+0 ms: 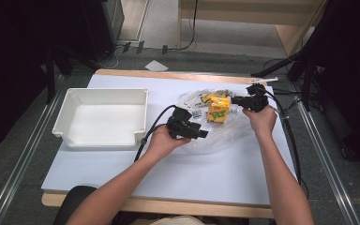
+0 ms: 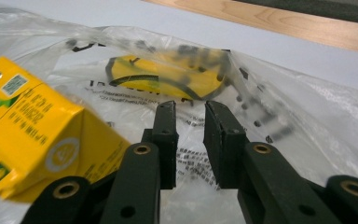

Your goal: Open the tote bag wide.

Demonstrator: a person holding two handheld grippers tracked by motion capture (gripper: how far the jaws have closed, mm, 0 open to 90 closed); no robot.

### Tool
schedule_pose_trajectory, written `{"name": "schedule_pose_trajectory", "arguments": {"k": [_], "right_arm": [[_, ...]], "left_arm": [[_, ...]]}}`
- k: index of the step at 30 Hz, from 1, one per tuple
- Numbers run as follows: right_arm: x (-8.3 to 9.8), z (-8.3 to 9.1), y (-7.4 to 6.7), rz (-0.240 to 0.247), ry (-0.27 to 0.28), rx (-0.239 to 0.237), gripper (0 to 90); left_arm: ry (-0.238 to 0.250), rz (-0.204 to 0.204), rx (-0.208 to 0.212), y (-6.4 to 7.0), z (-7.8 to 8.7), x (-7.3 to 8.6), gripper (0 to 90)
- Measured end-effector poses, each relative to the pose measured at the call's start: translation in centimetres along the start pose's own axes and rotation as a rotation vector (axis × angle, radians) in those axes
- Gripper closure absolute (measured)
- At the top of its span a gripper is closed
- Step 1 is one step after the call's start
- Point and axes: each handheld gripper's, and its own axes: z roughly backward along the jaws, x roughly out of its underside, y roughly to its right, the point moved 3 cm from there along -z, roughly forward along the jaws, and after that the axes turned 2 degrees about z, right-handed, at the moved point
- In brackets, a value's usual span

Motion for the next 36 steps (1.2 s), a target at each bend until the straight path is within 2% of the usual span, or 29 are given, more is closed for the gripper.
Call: {"name": "schedule_pose_trajectory", "arguments": {"k": [3,5,6,10,14,17,20,26,33,36], "right_arm": [[0.3,0.6,0.0,-0.003,0.006,-0.004,72.4],[0.5,1.1,-0.1,-0.032,0.011,-0.013,71.7],[0.6,1.3,-0.2,-0.031,0.01,-0.009,71.3],[1.1,2.0,-0.6,-0.001,0.007,0.007,68.9],[1.9,3.0,-0.8,0.002,0.023,0.006,68.8],[2.6,3.7,-1.2,0.002,0.029,-0.004,68.4],[3.3,4.2,-1.7,0.001,0.035,-0.014,67.9],[4.3,4.7,-3.1,0.042,0.025,-0.036,67.2],[5.7,5.3,-4.6,0.056,0.036,-0.067,65.3],[6.3,5.4,-5.2,0.067,0.027,-0.076,65.0]], "left_arm": [[-0.006,0.006,0.013,-0.1,0.5,-0.6,46.2],[0.003,0.012,0.04,0.1,0.9,-0.9,45.6],[0.008,0.012,0.046,0.2,1.1,-1.1,45.3],[0.007,-0.027,0.029,0.6,1.9,-1.9,44.9],[0.014,-0.047,0.0,0.0,2.7,-2.3,44.9],[-0.003,-0.029,-0.011,-0.9,2.9,-2.4,44.9],[-0.008,-0.031,-0.024,-1.5,3.0,-2.2,44.9],[-0.008,-0.029,-0.037,-2.5,2.8,-2.2,45.1],[-0.028,-0.044,-0.045,-2.6,2.6,-2.1,45.4],[-0.04,-0.066,-0.049,-2.4,2.5,-2.0,45.3]]}}
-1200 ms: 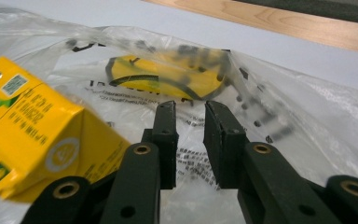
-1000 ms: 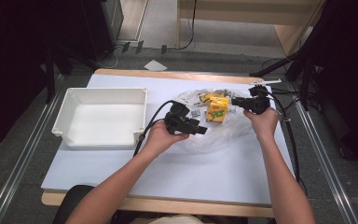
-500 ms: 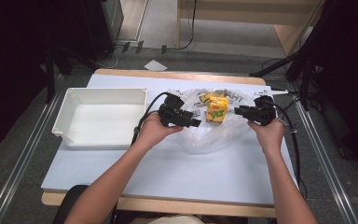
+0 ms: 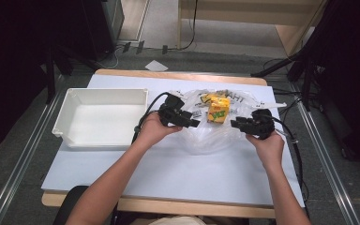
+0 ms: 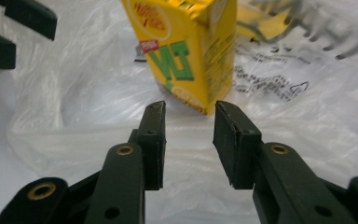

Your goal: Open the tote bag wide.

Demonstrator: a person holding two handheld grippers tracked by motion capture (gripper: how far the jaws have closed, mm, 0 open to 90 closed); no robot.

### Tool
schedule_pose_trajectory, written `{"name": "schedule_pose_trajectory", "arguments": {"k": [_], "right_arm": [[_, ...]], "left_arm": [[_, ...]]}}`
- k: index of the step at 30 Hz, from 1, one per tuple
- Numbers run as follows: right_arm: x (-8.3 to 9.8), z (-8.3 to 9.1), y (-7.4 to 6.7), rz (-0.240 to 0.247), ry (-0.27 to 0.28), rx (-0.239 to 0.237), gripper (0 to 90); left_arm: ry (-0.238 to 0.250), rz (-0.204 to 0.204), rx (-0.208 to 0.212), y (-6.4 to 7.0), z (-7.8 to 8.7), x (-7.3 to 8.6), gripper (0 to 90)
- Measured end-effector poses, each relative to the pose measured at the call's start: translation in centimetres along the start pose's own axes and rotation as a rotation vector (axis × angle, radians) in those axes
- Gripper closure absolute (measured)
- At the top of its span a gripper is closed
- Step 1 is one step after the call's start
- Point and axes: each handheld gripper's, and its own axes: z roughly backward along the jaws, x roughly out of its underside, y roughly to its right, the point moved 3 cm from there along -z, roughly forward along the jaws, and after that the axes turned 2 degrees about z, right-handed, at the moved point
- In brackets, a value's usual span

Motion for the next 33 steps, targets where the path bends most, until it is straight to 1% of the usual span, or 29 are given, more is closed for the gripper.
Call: {"name": "schedule_pose_trajectory", "arguments": {"k": [4,9,12,15,19,21,25,31,33], "right_arm": [[0.7,0.1,-0.7,0.018,-0.014,-0.013,63.7],[1.2,0.3,-1.4,0.02,-0.015,-0.026,60.6],[1.5,0.4,-1.6,0.024,-0.012,-0.041,59.0],[1.9,0.7,-1.9,0.025,-0.008,-0.047,55.9],[2.5,1.0,-2.3,0.035,-0.01,-0.054,53.6],[2.8,1.1,-2.5,0.049,-0.013,-0.051,51.4],[3.4,1.3,-2.9,0.066,-0.02,-0.056,48.9],[4.2,1.4,-3.5,0.085,-0.021,-0.073,48.8],[4.4,1.4,-3.7,0.084,-0.027,-0.079,48.8]], "left_arm": [[-0.002,-0.007,0.003,0.2,-0.1,0.0,45.2],[-0.002,-0.013,-0.004,0.1,0.0,0.1,45.1],[0.009,-0.014,-0.002,0.0,0.1,0.1,45.0],[0.004,-0.022,0.001,0.1,0.2,0.2,44.9],[-0.002,-0.035,-0.007,0.1,0.2,0.3,44.1],[-0.004,-0.037,-0.005,0.0,0.2,0.3,44.0],[0.004,-0.033,-0.003,-0.1,0.3,0.3,44.0],[0.003,-0.028,-0.003,-0.3,0.4,0.4,44.0],[0.001,-0.028,-0.006,-0.3,0.4,0.4,43.9]]}}
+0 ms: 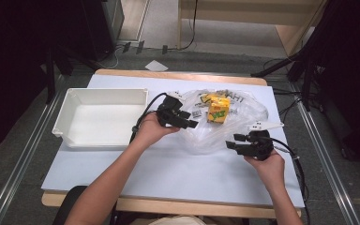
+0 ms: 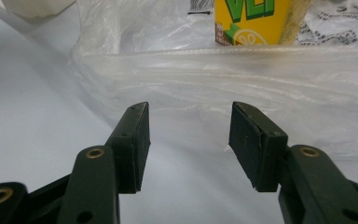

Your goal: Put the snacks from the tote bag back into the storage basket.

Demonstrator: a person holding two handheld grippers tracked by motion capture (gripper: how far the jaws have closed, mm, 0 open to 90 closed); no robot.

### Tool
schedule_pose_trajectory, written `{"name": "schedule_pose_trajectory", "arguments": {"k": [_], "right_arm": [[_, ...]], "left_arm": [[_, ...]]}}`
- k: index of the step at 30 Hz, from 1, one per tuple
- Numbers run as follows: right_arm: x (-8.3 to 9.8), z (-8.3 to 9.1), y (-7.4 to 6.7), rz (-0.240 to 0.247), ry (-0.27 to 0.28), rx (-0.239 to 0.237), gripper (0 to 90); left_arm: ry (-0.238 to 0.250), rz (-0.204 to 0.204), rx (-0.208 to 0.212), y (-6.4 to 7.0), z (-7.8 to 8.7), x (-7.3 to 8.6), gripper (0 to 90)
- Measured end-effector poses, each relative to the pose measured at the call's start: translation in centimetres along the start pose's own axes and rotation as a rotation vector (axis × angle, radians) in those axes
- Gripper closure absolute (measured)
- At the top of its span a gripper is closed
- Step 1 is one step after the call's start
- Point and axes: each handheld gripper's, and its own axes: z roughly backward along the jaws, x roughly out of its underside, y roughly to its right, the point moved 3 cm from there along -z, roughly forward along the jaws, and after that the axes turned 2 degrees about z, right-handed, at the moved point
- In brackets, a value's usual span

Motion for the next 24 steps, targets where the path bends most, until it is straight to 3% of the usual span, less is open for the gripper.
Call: {"name": "schedule_pose_trajectory", "arguments": {"k": [11,17,19,24], "right_arm": [[0.5,-0.1,-0.5,-0.004,-0.005,-0.022,47.4],[0.6,-0.3,-0.7,-0.005,-0.014,-0.028,47.0],[0.6,-0.3,-0.6,-0.004,-0.01,-0.029,47.0],[0.6,-0.2,-0.6,-0.006,-0.009,-0.028,47.0]], "left_arm": [[0.014,0.008,0.014,0.0,0.0,-0.2,43.8],[0.025,-0.024,0.013,0.0,0.2,-1.0,43.9],[0.005,-0.038,0.002,0.0,0.0,-1.3,43.8],[0.014,-0.042,0.014,-0.1,-0.4,-2.2,43.9]]}}
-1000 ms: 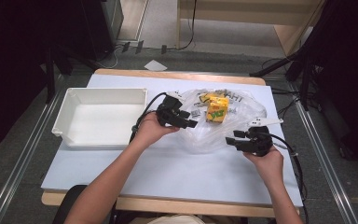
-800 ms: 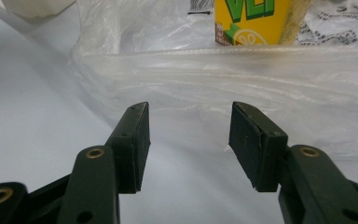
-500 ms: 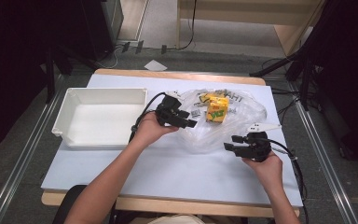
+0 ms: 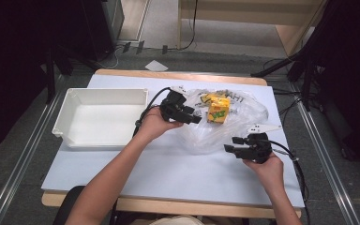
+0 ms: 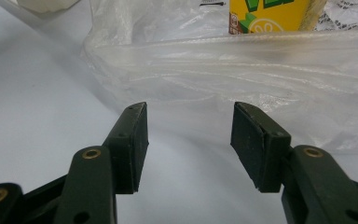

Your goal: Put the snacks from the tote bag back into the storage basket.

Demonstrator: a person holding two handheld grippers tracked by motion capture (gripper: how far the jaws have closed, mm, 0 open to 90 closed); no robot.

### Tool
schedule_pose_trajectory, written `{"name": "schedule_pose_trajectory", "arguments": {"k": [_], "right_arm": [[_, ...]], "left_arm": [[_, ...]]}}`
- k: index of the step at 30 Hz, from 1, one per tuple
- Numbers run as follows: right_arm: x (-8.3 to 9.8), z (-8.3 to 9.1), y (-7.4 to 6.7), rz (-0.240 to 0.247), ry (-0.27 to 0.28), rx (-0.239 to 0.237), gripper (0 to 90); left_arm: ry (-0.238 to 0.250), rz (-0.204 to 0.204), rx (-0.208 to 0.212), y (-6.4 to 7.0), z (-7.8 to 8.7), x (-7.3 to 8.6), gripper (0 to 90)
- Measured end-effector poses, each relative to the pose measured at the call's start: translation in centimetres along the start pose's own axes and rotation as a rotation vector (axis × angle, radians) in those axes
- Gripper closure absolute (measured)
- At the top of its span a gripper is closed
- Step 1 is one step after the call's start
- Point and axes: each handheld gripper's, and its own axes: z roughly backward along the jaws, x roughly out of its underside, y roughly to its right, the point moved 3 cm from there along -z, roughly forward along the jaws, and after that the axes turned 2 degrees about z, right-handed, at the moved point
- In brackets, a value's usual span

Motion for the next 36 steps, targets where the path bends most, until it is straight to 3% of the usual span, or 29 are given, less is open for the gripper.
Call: {"name": "schedule_pose_trajectory", "arguments": {"k": [5,9,25,30,36], "right_arm": [[0.0,0.0,-0.1,0.001,-0.001,-0.004,47.0],[0.0,0.0,-0.1,0.001,0.003,-0.008,47.0],[0.1,-0.2,-0.2,-0.002,-0.007,-0.017,47.0],[0.1,-0.3,-0.2,-0.005,-0.009,-0.02,47.0],[0.1,-0.2,-0.2,-0.004,-0.008,-0.021,47.0]], "left_arm": [[0.005,-0.004,0.026,-0.2,-0.5,-0.9,43.9],[-0.008,-0.012,0.023,-0.3,-0.8,-1.4,43.7],[0.002,-0.026,0.019,-0.8,0.3,-4.7,43.7],[-0.002,-0.045,0.023,-0.9,-0.3,-5.6,43.6],[-0.012,-0.033,0.045,-1.6,-1.7,-5.8,43.0]]}}
